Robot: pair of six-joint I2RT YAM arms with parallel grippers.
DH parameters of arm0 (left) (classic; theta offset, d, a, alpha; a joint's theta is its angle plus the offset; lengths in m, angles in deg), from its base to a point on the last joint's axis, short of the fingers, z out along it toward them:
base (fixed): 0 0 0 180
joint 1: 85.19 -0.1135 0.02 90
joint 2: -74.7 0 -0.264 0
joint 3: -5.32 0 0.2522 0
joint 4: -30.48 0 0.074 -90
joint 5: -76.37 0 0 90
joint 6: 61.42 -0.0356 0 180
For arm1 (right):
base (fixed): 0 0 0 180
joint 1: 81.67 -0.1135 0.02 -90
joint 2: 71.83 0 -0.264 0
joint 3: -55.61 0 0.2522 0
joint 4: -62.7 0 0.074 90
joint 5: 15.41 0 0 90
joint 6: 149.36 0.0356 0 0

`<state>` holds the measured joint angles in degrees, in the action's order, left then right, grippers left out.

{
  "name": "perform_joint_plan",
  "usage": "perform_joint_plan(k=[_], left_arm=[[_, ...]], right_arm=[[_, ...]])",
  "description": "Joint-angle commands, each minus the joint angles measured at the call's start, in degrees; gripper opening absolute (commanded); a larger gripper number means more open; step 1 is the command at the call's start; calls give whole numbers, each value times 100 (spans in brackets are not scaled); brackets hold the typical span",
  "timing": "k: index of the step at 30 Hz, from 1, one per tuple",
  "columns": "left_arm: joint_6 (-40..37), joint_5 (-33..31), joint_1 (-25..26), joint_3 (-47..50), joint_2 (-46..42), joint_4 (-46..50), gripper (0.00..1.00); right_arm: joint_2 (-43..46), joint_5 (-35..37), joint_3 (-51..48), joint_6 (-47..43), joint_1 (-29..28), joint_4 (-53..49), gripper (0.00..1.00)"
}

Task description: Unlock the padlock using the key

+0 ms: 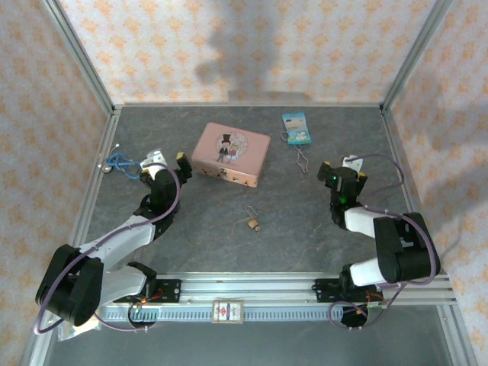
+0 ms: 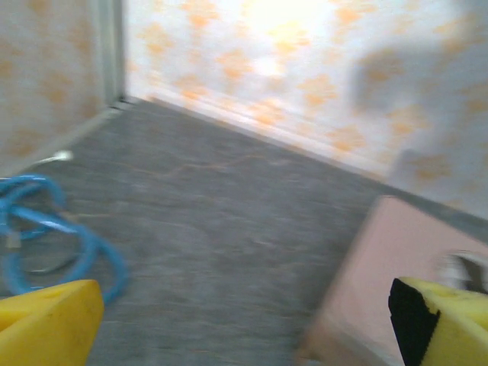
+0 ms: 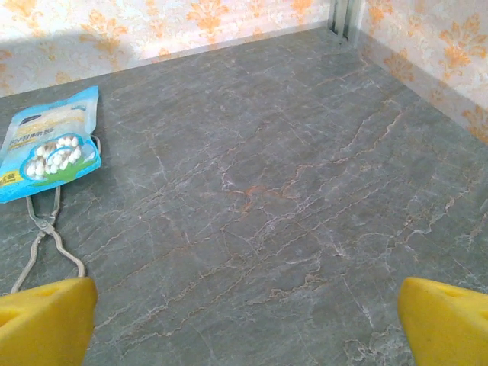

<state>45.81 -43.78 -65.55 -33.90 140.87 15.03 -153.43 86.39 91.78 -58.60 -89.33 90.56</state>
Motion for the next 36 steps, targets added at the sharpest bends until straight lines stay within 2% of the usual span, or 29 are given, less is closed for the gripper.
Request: perform_joint_plan(k=[1,2,3,5,6,7,9,11,12,13,15,17,18,21,24,27,29,32,34,36], left_arm=[[-842,-1035,-124,346,213,-897,97],[-770,-1062,-156,217,219,-586,98],[-1022,-1033,-187,212,283,-710,98],[-1480,-1171,-204,457,489,-1483,98],[-1659,-1220,-223,611,625,-1928,98],[-1775,-1238,-240,742,776,-2276,98],[-1957,-1185,-265,929,1060,-2825,99],[-2168,-950,-298,1114,1372,-3448,99],[-2411,-857,-322,1189,1527,-3912,99],[-2501,-736,-333,1208,1602,-4108,99],[-2570,-387,-472,1357,1736,-4697,99],[-2337,368,-800,1617,1936,-5351,100],[-2240,459,-929,1698,1966,-5548,100],[-1826,1214,-1317,1986,1889,-5719,99],[-1876,1511,-1489,2045,2496,-6614,100],[-1728,1584,-1497,1823,2055,-5465,99],[-1838,1540,-1494,1820,2310,-5918,99],[-1770,1538,-1494,1715,2155,-5435,99],[-1846,1579,-1494,1693,2284,-5620,99],[-1797,1572,-1491,1663,2200,-5398,99]], right_arm=[[-220,76,-108,-321,53,1174,100],[-258,86,-121,-380,54,1324,100],[-346,54,-246,-437,69,1685,100],[-559,-75,-381,-373,182,2145,100],[-466,-132,-348,-314,214,1867,100],[-434,-272,-429,-270,280,2008,100],[-407,-594,-782,-143,483,2563,100],[-682,-561,-1179,-91,532,3646,100],[-582,-521,-1072,-71,537,3212,100],[-453,-529,-978,-42,538,2879,100],[-610,-514,-1099,-85,521,3356,100],[-500,-470,-986,-84,511,2978,100],[-550,-448,-1037,-106,496,3158,100],[-540,-434,-1035,-114,485,3133,100],[-530,-436,-1027,-108,483,3093,100],[-531,-432,-1020,-102,485,3075,100],[-524,-432,-1018,-109,483,3070,100],[-530,-441,-1008,-109,485,3064,100],[-532,-441,-1015,-112,485,3062,100],[-530,-445,-1019,-111,485,3063,100]])
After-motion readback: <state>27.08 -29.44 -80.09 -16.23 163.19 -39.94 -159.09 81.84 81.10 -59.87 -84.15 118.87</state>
